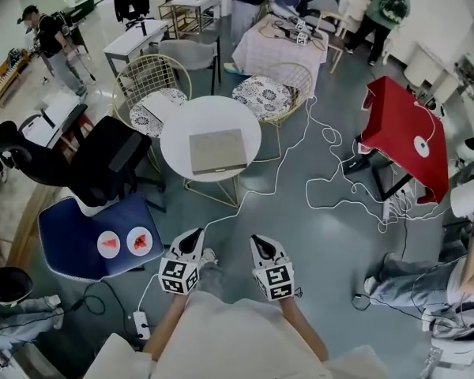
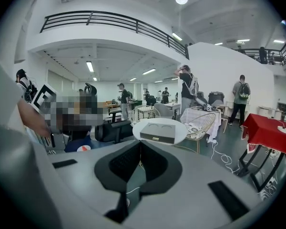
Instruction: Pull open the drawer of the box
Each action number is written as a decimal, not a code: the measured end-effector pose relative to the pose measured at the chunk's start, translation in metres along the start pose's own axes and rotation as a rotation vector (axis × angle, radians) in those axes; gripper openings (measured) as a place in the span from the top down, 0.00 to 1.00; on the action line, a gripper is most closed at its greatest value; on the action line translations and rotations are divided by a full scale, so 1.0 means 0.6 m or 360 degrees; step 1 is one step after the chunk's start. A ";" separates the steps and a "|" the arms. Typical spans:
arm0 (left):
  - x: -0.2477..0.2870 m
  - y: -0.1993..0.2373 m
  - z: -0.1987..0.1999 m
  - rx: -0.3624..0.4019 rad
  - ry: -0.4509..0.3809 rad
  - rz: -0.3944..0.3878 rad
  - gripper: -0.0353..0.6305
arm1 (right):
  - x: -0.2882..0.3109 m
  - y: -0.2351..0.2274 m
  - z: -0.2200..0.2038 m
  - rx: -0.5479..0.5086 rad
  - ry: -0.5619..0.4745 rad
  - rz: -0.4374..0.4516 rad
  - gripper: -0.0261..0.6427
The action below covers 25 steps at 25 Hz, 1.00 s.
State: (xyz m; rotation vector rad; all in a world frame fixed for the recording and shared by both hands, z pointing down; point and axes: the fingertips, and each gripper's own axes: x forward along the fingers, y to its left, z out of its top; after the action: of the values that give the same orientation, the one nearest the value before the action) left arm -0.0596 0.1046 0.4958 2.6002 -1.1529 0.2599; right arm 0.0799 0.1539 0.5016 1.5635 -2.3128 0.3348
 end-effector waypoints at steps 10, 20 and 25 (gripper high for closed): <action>0.106 0.155 0.101 0.0022 0.0003 -0.0036 0.93 | 0.198 -0.024 0.127 -0.0007 -0.0002 0.0017 0.94; 0.172 0.276 0.155 0.0022 -0.0004 -0.0078 0.93 | 0.328 -0.040 0.215 -0.0053 -0.0024 -0.0018 0.94; 0.208 0.292 0.145 0.0010 0.0025 -0.0106 0.93 | 0.355 -0.057 0.204 -0.0048 0.0021 -0.0032 0.94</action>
State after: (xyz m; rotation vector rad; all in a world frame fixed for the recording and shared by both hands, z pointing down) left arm -0.1035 -0.1227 0.4806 2.6314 -1.0593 0.2699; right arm 0.0214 -0.0854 0.4739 1.5640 -2.2802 0.3033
